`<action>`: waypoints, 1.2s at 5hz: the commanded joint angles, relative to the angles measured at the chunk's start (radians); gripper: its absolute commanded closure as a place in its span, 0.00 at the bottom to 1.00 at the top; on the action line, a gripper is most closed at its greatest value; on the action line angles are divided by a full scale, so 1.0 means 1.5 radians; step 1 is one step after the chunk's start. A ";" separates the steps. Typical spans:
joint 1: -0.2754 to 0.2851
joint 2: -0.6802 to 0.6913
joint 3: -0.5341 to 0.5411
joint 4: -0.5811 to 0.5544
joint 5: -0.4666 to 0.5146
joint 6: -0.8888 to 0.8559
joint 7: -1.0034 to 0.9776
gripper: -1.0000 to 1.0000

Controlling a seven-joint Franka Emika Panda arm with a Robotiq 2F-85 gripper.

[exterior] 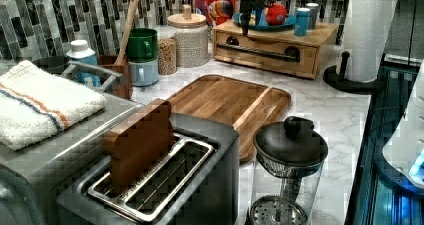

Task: Open the drawer.

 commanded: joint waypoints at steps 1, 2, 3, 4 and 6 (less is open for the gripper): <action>-0.002 0.027 0.006 -0.070 0.004 0.124 -0.028 0.00; -0.013 0.048 0.006 -0.085 0.029 0.177 -0.052 0.00; -0.010 0.062 0.001 -0.101 0.030 0.224 -0.033 0.00; 0.001 0.071 -0.009 -0.104 0.010 0.251 -0.005 0.00; 0.032 0.058 -0.012 -0.097 -0.006 0.203 0.046 0.00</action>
